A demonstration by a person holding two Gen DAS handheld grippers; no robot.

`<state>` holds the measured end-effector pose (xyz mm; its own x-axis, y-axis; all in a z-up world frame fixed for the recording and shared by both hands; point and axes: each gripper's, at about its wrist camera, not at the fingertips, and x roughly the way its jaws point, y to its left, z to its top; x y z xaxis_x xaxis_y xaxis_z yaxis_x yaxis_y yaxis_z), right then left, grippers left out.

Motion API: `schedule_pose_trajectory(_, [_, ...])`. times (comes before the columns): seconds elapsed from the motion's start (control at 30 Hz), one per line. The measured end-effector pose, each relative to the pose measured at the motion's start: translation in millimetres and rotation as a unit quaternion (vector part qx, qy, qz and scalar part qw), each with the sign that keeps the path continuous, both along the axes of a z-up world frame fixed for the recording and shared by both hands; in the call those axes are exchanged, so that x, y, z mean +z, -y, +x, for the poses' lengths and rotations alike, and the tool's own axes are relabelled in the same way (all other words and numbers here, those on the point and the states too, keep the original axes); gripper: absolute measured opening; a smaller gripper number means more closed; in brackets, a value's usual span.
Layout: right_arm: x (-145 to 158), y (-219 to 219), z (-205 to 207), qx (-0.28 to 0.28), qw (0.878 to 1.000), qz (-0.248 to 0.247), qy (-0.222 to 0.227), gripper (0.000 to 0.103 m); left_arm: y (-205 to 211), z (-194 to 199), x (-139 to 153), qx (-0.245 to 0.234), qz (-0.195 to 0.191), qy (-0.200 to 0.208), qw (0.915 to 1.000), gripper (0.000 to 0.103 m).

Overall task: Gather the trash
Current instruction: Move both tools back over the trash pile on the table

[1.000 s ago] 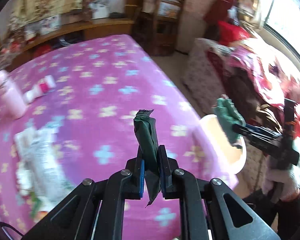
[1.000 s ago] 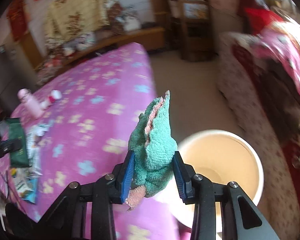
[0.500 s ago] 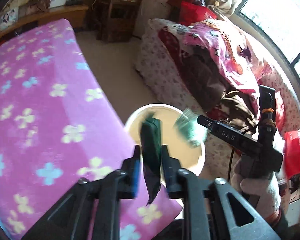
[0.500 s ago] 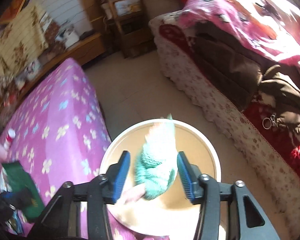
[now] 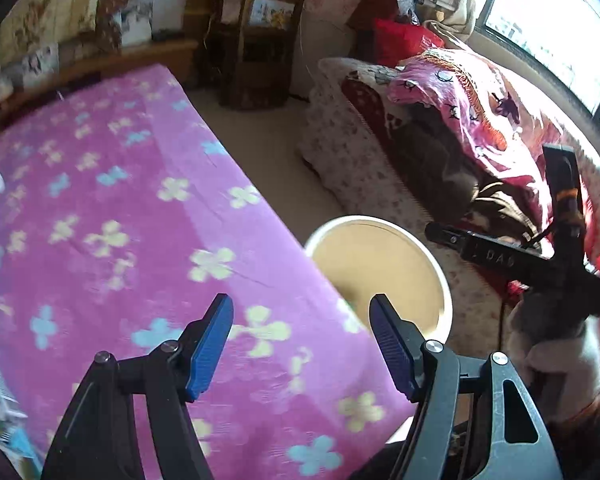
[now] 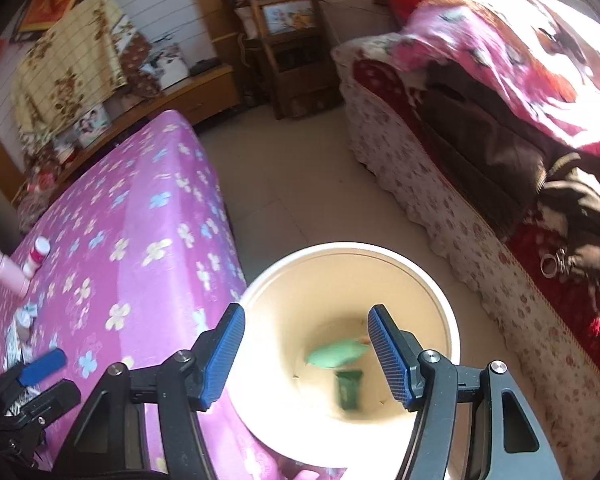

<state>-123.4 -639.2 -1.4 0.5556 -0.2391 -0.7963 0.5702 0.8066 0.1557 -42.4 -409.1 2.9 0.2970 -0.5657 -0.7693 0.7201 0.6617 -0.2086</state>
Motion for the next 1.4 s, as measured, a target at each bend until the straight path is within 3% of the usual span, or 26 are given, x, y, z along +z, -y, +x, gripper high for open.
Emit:
schedule_pose_trajectory(0.43, [24.5,-115.8,28.7,0.090,0.995,-0.036,0.034,0.069,-100.5,0.6,22.8,0.084,0.043,0.095,0.9910,0.071])
schedule_pose_trajectory(1.07, [26.2,-240.9,61.5,0.200,0.978,-0.013,0.053,0.073,-236.6,11.4,41.9,0.216,0.047,0.130,0.9665,0.071])
schedule_pose_trajectory(1.4, [25.5,-280.6,74.7,0.240,0.969,-0.009,0.050,0.074,-291.7,32.3,41.2,0.262,0.034,0.106,0.9588,0.071])
